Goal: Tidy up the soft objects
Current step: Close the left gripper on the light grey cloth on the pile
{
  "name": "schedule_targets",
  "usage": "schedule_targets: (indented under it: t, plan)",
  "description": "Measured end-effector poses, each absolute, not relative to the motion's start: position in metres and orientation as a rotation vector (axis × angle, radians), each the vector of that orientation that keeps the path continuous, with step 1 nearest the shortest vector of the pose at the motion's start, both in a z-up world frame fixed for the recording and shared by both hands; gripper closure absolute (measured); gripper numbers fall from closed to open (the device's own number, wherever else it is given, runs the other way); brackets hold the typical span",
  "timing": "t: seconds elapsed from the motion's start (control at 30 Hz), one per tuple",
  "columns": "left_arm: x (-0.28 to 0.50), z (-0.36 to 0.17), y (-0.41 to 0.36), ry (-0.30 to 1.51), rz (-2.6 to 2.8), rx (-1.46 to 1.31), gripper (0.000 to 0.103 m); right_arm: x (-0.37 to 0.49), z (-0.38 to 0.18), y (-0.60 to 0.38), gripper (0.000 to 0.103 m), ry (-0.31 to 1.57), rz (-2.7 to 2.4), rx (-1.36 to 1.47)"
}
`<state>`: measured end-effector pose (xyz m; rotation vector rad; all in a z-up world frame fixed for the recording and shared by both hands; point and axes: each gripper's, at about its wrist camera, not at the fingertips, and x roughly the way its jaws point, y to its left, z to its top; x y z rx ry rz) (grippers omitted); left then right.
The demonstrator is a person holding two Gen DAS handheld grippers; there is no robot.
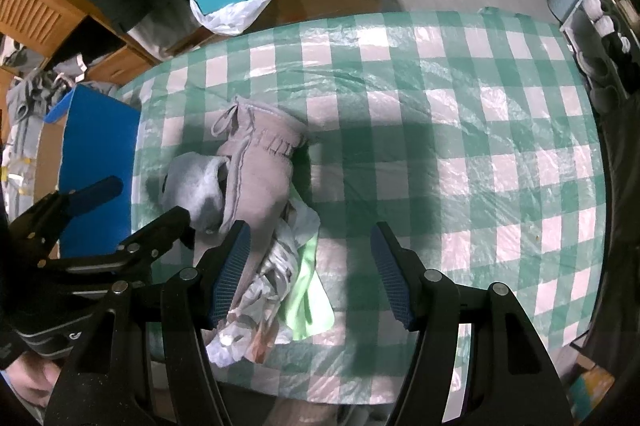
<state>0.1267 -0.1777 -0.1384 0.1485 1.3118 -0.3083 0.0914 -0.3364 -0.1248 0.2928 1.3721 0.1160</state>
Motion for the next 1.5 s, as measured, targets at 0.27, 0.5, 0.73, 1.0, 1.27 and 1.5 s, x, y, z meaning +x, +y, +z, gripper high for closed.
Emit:
schedule_targets:
  t: [0.27, 0.5, 0.73, 1.0, 1.27, 1.5]
  plan:
    - [0.133, -0.156, -0.187, 1.34, -0.328, 0.142, 0.016, 0.092, -0.127, -0.345, 0.04, 1.375, 0.097, 0.308]
    - [0.132, -0.161, -0.186, 1.354, -0.363, 0.116, 0.054, 0.093, -0.129, -0.347, 0.039, 1.378, 0.094, 0.315]
    - [0.127, -0.154, -0.183, 1.338, -0.38, 0.108, 0.079, 0.092, -0.13, -0.338, 0.039, 1.385, 0.11, 0.3]
    - [0.119, -0.132, -0.168, 1.296, -0.373, 0.106, 0.08, 0.094, -0.128, -0.323, 0.039, 1.39, 0.138, 0.288]
    - [0.111, -0.124, -0.143, 1.284, -0.329, 0.099, 0.08, 0.095, -0.133, -0.304, 0.039, 1.414, 0.182, 0.308]
    - [0.107, -0.128, -0.125, 1.297, -0.306, 0.078, 0.08, 0.097, -0.144, -0.286, 0.039, 1.45, 0.212, 0.319]
